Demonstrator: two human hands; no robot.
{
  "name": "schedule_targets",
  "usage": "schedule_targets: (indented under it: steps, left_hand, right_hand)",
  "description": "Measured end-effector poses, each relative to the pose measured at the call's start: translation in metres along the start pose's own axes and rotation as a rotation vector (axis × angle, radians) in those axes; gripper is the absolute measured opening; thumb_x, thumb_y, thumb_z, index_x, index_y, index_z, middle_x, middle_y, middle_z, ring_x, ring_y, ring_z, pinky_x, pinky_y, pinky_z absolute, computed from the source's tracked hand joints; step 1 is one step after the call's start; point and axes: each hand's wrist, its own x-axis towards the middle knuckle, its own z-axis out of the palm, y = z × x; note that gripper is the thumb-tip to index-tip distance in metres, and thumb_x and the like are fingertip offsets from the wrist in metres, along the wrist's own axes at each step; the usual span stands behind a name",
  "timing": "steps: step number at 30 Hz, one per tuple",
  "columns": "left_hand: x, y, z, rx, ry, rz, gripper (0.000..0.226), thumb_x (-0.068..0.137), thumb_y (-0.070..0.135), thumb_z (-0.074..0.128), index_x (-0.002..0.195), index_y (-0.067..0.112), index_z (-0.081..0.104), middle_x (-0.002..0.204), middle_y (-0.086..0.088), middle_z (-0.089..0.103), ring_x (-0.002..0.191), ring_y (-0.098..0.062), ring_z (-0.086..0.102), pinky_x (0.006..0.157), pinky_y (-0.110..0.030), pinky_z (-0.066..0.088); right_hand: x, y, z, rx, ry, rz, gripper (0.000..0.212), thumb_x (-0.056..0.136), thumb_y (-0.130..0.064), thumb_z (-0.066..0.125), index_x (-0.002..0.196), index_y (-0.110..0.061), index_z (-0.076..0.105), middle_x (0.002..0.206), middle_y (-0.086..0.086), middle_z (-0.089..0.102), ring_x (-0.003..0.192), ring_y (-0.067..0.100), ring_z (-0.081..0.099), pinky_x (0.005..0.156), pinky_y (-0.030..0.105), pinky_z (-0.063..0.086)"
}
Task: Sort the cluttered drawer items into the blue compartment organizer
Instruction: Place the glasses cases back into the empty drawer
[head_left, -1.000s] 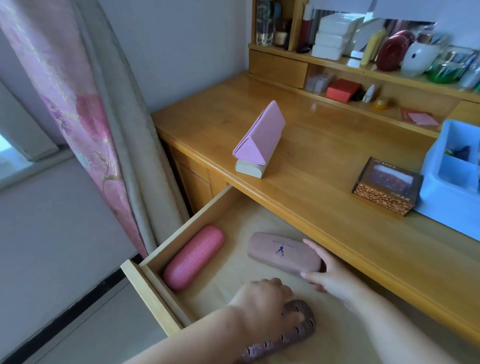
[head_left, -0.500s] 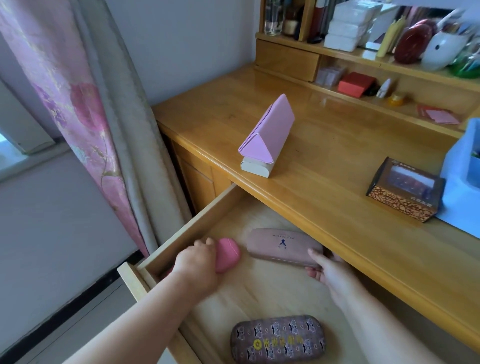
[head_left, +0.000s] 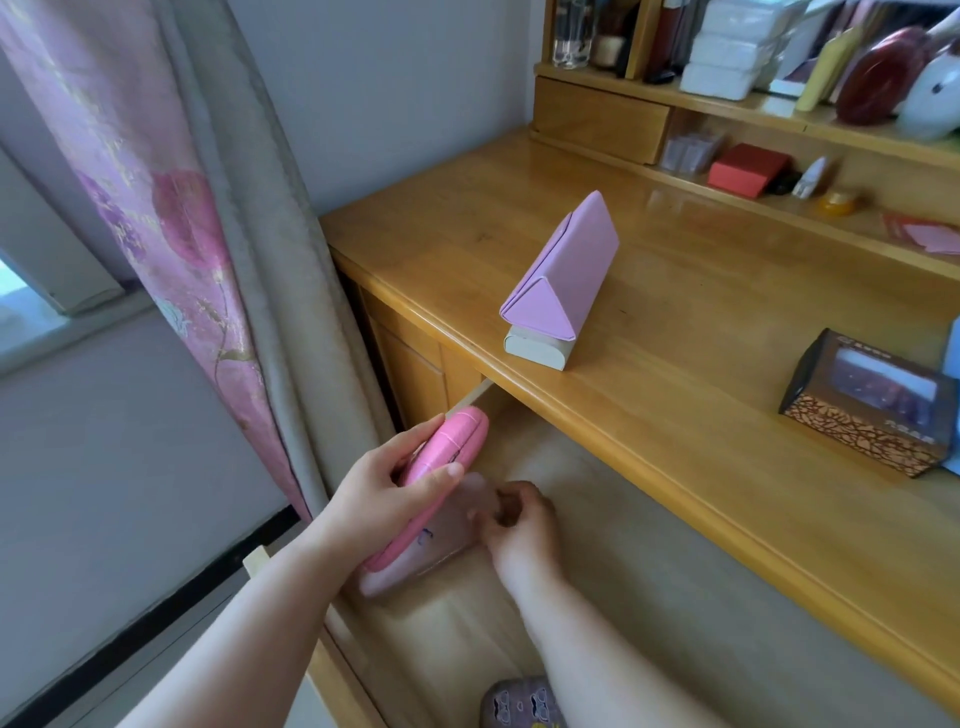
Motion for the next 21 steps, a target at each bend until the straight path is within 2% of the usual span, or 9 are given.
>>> schedule_targets:
  steps: [2, 3, 5, 7, 9, 11, 13, 17, 21]
  left_hand:
    - [-0.001, -0.003, 0.001, 0.045, 0.012, -0.005, 0.074, 0.061, 0.068, 0.063, 0.13, 0.048, 0.049, 0.115, 0.025, 0.062, 0.103, 0.009, 0.059, 0.088, -0.015, 0.047]
    - [-0.002, -0.005, 0.002, 0.073, 0.025, -0.013, 0.072, 0.062, 0.067, 0.064, 0.13, 0.049, 0.048, 0.115, 0.025, 0.062, 0.103, 0.007, 0.059, 0.091, -0.019, 0.047]
    - [-0.005, -0.007, 0.004, 0.131, 0.041, -0.041, 0.071, 0.063, 0.065, 0.065, 0.13, 0.053, 0.046, 0.114, 0.024, 0.063, 0.102, 0.004, 0.059, 0.092, -0.022, 0.048]
    - [-0.011, -0.004, 0.011, 0.199, -0.003, -0.052, 0.074, 0.065, 0.062, 0.066, 0.133, 0.056, 0.039, 0.116, 0.022, 0.06, 0.099, 0.006, 0.057, 0.085, -0.018, 0.046]
    - [-0.02, 0.0, 0.026, 0.332, -0.107, -0.041, 0.082, 0.065, 0.059, 0.063, 0.14, 0.052, 0.03, 0.126, 0.018, 0.054, 0.103, 0.005, 0.054, 0.083, -0.014, 0.041]
    - [-0.029, 0.003, 0.045, 0.539, -0.207, -0.012, 0.09, 0.066, 0.06, 0.058, 0.146, 0.041, 0.02, 0.137, 0.01, 0.045, 0.117, -0.008, 0.051, 0.09, -0.018, 0.039]
    - [-0.043, 0.001, 0.064, 0.702, -0.298, -0.001, 0.093, 0.071, 0.057, 0.06, 0.148, 0.03, 0.015, 0.138, 0.003, 0.04, 0.123, -0.019, 0.048, 0.098, -0.026, 0.039]
    - [-0.062, -0.003, 0.088, 0.916, -0.382, -0.014, 0.076, 0.079, 0.053, 0.062, 0.137, 0.019, 0.027, 0.129, -0.002, 0.04, 0.118, -0.024, 0.049, 0.098, -0.035, 0.042]
    - [-0.068, -0.001, 0.096, 0.874, -0.464, -0.007, 0.06, 0.086, 0.051, 0.053, 0.133, 0.02, 0.035, 0.126, -0.005, 0.044, 0.118, -0.026, 0.049, 0.097, -0.035, 0.04]
  right_hand:
    - [-0.002, -0.004, 0.008, 0.041, -0.086, 0.016, 0.022, 0.082, -0.002, 0.062, 0.093, -0.02, 0.056, 0.085, 0.002, 0.06, 0.08, 0.017, 0.059, 0.07, 0.016, 0.048]
    - [-0.005, -0.005, 0.008, 0.02, -0.165, 0.018, 0.024, 0.085, -0.002, 0.057, 0.102, -0.019, 0.057, 0.082, -0.001, 0.058, 0.078, 0.014, 0.056, 0.065, 0.01, 0.043]
    - [-0.008, -0.003, -0.003, -0.048, -0.297, 0.019, 0.04, 0.089, -0.003, 0.051, 0.127, -0.018, 0.051, 0.1, 0.0, 0.061, 0.092, 0.012, 0.056, 0.073, 0.007, 0.041]
    - [-0.011, -0.002, -0.029, -0.048, -0.274, 0.046, 0.046, 0.093, -0.008, 0.051, 0.137, -0.02, 0.045, 0.124, 0.001, 0.057, 0.112, 0.013, 0.054, 0.09, 0.017, 0.039]
    - [-0.014, 0.002, -0.062, 0.007, -0.153, 0.022, 0.031, 0.095, -0.012, 0.05, 0.124, -0.023, 0.055, 0.126, 0.001, 0.059, 0.112, 0.013, 0.055, 0.093, 0.024, 0.041]
    - [-0.018, 0.007, -0.091, -0.035, -0.052, -0.026, 0.021, 0.096, -0.013, 0.049, 0.106, -0.026, 0.061, 0.114, -0.002, 0.065, 0.106, 0.014, 0.06, 0.091, 0.029, 0.047]
    - [-0.029, 0.015, -0.112, -0.19, -0.021, -0.086, 0.019, 0.095, -0.015, 0.051, 0.099, -0.029, 0.063, 0.1, -0.011, 0.066, 0.096, 0.006, 0.061, 0.079, 0.019, 0.046]
    - [-0.063, 0.039, -0.124, -0.659, -0.088, -0.248, 0.01, 0.087, -0.031, 0.057, 0.081, -0.034, 0.064, 0.085, -0.017, 0.063, 0.084, 0.002, 0.058, 0.075, 0.019, 0.045]
    - [-0.09, 0.059, -0.116, -0.874, -0.212, -0.396, 0.026, 0.085, -0.048, 0.052, 0.097, -0.029, 0.065, 0.098, -0.011, 0.059, 0.099, 0.005, 0.054, 0.081, 0.021, 0.039]
